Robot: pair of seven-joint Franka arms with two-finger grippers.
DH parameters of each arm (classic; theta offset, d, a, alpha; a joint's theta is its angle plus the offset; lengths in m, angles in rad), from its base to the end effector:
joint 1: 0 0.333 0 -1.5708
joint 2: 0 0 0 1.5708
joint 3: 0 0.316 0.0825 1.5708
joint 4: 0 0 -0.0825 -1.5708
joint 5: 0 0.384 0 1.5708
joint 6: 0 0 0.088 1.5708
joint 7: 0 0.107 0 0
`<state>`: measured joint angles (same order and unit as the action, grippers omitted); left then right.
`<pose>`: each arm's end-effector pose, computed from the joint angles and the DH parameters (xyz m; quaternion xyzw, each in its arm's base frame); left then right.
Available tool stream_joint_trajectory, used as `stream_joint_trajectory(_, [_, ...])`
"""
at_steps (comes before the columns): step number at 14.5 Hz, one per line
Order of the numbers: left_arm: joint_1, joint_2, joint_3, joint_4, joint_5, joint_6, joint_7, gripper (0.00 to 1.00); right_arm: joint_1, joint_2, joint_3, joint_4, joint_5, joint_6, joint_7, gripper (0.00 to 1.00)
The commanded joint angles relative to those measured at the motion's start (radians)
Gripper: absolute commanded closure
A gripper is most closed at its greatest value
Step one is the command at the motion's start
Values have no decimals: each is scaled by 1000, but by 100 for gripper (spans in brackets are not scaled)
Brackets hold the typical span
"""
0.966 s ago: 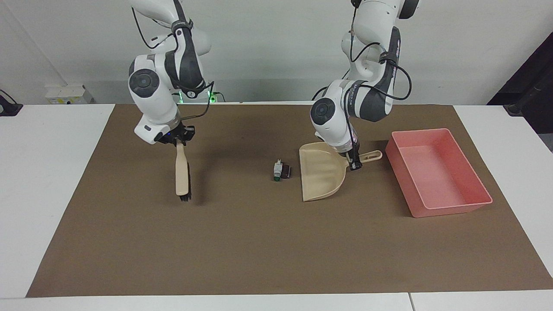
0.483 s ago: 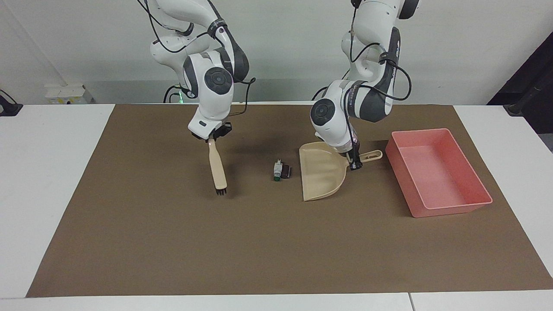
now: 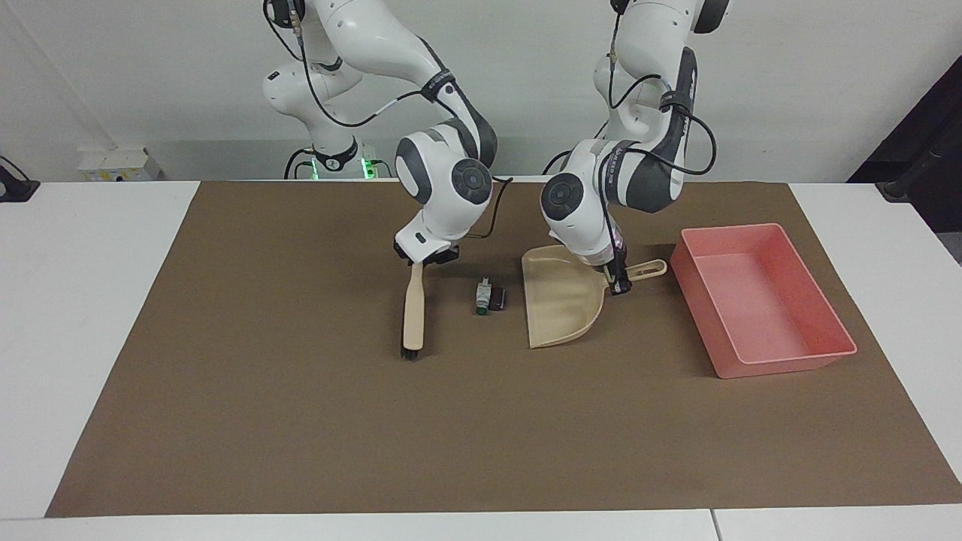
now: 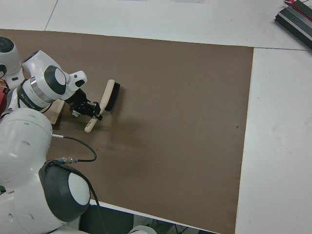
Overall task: Clean e-waste and dump in bin
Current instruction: 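Lift the brush with the right gripper toward the electronic part, then sweep the electronic part into the dustpan with the right gripper's brush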
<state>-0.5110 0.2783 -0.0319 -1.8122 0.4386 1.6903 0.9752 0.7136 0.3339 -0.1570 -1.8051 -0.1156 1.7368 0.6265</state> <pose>0.5218 -0.2661 0.3698 -0.6475 0.7088 0.2326 0.1560 0.5029 0.3067 0.3378 0.9769 -0.0144 -0.1195 0.1765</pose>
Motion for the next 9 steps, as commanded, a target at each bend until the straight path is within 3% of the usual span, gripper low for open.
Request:
stream_joint_trajectory(1, [-9, 9, 9, 11, 19, -32, -7, 100, -9, -9, -3, 12, 20, -6, 9, 100])
stream_joint_trajectory(9, [-6, 8, 9, 13, 17, -46, -3, 100, 46, -15, 19, 3, 36, -2, 39, 100])
